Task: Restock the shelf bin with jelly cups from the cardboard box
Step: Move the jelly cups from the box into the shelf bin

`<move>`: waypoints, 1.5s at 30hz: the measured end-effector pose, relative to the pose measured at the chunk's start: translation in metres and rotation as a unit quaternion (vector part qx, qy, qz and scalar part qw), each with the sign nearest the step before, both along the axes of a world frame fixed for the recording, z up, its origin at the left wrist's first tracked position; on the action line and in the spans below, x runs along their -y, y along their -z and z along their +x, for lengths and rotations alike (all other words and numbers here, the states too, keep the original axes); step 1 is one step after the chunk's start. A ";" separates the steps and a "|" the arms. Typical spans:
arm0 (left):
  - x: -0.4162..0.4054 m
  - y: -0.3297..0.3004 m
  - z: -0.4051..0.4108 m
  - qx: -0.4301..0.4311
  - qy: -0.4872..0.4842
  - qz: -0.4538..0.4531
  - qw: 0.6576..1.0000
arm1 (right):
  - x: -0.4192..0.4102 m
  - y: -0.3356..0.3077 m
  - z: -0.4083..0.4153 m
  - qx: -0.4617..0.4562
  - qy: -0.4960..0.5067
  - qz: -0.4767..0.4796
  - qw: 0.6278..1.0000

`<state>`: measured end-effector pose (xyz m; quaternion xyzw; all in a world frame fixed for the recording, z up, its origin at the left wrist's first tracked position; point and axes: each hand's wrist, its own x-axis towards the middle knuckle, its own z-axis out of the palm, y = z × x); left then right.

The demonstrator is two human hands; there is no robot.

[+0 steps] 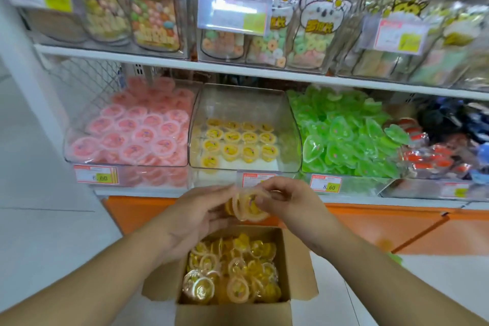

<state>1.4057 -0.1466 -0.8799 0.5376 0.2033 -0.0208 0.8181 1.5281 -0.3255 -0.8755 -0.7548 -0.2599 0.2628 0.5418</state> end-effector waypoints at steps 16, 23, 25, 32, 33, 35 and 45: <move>-0.037 -0.046 0.031 0.022 -0.115 0.116 0.986 | -0.043 -0.046 0.026 0.085 0.044 0.032 0.995; -0.039 -0.046 0.046 0.005 -0.140 0.238 0.961 | -0.059 -0.043 0.040 0.078 0.017 -0.017 0.997; -0.042 -0.049 0.050 0.020 -0.128 0.273 0.953 | -0.063 -0.046 0.045 0.065 0.000 -0.003 0.998; -0.051 -0.053 0.071 0.027 -0.085 0.456 0.885 | -0.083 -0.047 0.066 0.086 -0.047 0.020 0.995; -0.053 -0.053 0.073 0.027 -0.085 0.481 0.872 | -0.087 -0.047 0.071 0.077 -0.033 0.020 0.996; -0.059 -0.054 0.075 0.017 -0.078 0.530 0.844 | -0.095 -0.044 0.080 0.067 -0.001 0.008 0.998; -0.095 -0.027 0.076 -0.003 -0.039 0.698 0.715 | -0.119 -0.001 0.115 0.097 -0.021 -0.191 0.977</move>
